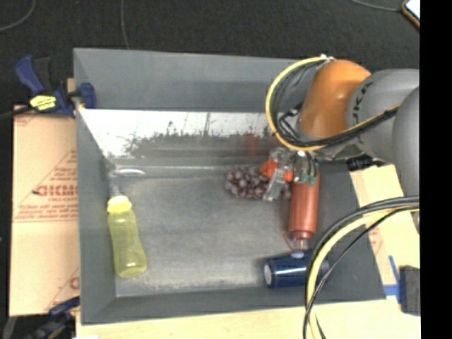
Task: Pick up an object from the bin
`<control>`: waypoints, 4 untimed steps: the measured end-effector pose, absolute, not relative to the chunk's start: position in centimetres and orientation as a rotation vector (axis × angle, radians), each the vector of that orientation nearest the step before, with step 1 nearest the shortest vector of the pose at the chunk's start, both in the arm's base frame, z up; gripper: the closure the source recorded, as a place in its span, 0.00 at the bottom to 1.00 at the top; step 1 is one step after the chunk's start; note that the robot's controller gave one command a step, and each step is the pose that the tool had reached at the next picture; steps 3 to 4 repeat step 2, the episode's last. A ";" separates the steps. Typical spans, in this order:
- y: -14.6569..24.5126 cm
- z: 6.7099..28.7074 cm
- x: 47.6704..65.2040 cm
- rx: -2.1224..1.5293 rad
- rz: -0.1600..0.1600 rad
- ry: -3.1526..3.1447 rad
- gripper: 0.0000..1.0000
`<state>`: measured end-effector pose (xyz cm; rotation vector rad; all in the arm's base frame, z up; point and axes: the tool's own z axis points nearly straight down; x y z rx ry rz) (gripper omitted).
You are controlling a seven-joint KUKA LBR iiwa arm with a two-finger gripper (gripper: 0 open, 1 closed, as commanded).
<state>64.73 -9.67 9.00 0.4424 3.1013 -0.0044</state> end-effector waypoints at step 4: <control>-9.7 13.2 64.9 0.440 -0.004 3.096 1.00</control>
Offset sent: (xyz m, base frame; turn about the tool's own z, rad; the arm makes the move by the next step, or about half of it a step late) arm 0.0011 -0.0003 0.0258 -0.0004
